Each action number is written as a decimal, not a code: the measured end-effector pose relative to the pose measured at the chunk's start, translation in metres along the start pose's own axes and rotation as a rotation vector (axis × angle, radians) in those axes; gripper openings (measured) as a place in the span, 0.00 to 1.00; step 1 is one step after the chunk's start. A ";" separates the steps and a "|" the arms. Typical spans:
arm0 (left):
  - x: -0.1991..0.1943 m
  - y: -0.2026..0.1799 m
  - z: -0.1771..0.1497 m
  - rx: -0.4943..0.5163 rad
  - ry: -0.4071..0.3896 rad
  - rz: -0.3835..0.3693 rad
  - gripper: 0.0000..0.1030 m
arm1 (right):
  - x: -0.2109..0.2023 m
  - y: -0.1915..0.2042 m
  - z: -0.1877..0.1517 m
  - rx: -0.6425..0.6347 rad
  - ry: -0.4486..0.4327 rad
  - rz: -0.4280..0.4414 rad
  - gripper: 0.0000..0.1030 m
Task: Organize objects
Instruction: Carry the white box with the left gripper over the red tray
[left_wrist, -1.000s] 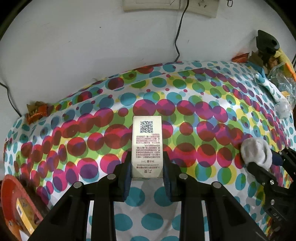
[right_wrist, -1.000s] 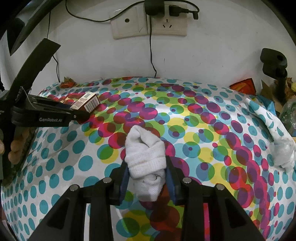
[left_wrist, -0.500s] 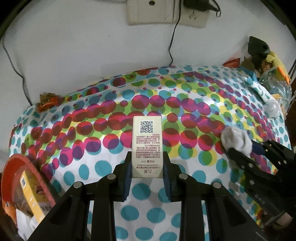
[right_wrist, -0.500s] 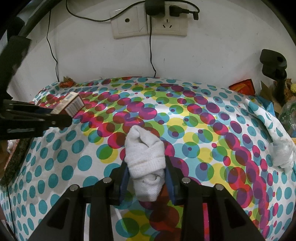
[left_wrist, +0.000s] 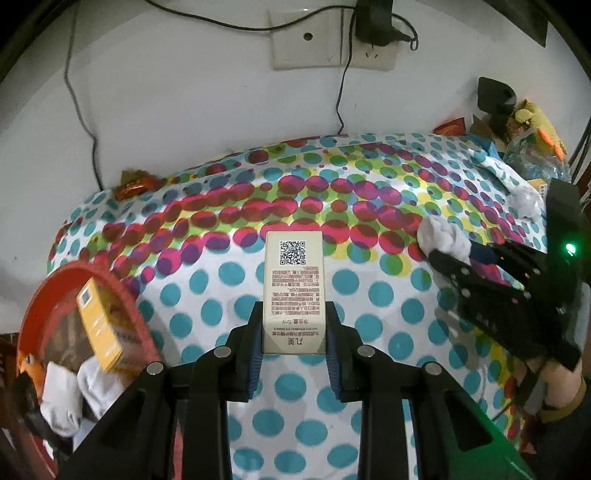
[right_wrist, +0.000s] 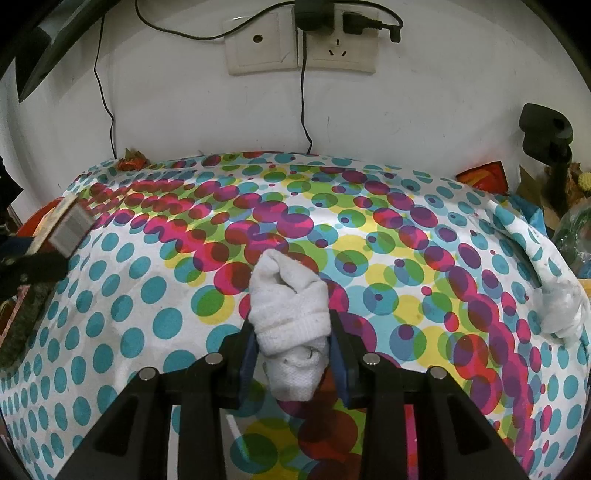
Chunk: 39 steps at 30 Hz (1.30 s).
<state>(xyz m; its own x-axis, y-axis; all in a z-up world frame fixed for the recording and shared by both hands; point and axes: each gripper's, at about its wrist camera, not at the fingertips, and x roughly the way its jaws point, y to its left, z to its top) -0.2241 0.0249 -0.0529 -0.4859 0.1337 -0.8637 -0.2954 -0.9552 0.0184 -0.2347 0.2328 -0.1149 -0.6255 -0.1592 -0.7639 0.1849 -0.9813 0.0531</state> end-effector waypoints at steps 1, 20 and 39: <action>-0.004 0.001 -0.002 0.002 -0.003 0.002 0.26 | 0.000 0.000 0.000 -0.001 0.000 -0.001 0.34; -0.065 0.070 -0.052 -0.126 -0.040 0.089 0.26 | -0.002 0.001 0.001 -0.025 0.002 -0.024 0.36; -0.076 0.150 -0.096 -0.273 -0.024 0.184 0.26 | -0.004 0.003 -0.001 -0.032 0.003 -0.033 0.36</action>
<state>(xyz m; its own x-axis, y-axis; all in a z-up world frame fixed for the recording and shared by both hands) -0.1524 -0.1540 -0.0331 -0.5308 -0.0449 -0.8463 0.0292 -0.9990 0.0346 -0.2313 0.2308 -0.1121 -0.6295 -0.1262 -0.7667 0.1882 -0.9821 0.0072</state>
